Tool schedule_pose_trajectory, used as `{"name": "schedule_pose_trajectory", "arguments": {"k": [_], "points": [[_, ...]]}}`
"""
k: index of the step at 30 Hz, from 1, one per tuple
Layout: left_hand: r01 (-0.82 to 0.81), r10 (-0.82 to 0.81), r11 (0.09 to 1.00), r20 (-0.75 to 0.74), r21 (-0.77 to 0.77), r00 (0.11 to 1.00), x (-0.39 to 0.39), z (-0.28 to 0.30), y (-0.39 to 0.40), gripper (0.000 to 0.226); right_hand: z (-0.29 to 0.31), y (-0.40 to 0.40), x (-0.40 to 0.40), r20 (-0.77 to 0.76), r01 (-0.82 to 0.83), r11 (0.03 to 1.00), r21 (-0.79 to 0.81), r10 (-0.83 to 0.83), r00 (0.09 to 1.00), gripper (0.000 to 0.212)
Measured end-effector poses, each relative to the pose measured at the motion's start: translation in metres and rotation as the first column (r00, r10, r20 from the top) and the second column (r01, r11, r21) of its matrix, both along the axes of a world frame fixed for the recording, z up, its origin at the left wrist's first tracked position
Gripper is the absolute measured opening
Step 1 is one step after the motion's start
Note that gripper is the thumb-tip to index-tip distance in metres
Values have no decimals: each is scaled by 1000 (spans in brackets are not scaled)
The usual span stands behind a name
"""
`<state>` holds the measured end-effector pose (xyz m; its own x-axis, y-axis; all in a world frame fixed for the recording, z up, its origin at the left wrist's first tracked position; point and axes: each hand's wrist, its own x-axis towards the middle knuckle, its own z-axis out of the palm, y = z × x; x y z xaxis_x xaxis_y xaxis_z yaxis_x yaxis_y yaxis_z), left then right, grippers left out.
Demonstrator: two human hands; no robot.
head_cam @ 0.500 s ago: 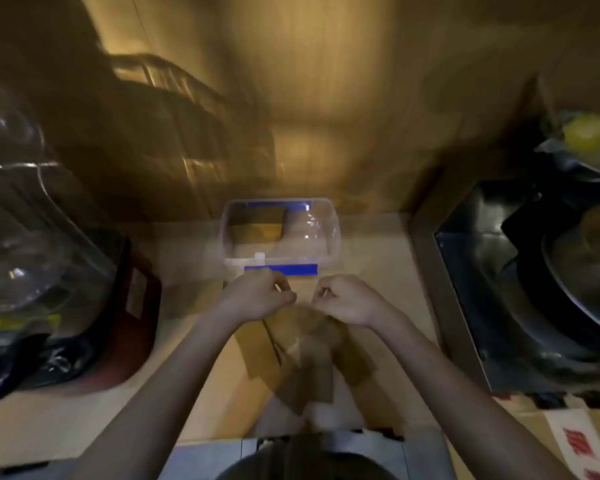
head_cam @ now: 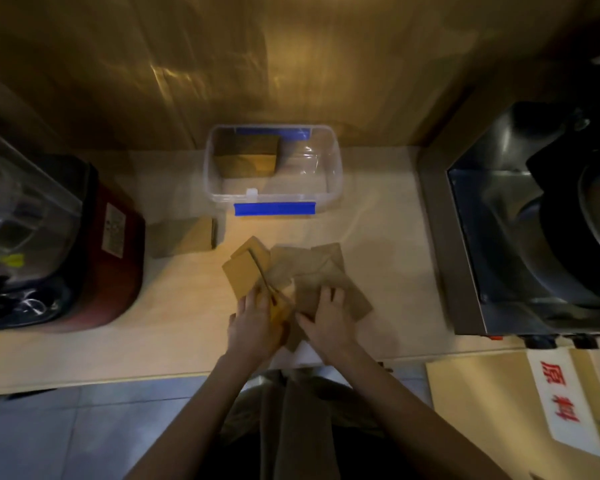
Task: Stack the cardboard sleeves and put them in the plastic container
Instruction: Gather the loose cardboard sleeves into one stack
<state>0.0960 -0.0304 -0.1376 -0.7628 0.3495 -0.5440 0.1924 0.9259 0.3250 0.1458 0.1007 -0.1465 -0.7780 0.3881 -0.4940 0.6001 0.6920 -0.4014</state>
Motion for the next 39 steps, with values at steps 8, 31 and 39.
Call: {"name": "schedule_pose_trajectory", "arguments": {"k": [8, 31, 39], "points": [[82, -80, 995, 28, -49, 996, 11, -12, -5, 86, -9, -11, 5, 24, -41, 998, 47, 40, 999, 85], [-944, -120, 27, 938, 329, 324, -9, 54, 19, 73, 67, -8, 9, -340, -17, 845, -534, -196, 920, 53], [-967, -192, -164, 955, 196, 226, 4, 36, 15, 62, 54, -10, 28, -500, -265, 954, -139, 163, 850, 39]]}}
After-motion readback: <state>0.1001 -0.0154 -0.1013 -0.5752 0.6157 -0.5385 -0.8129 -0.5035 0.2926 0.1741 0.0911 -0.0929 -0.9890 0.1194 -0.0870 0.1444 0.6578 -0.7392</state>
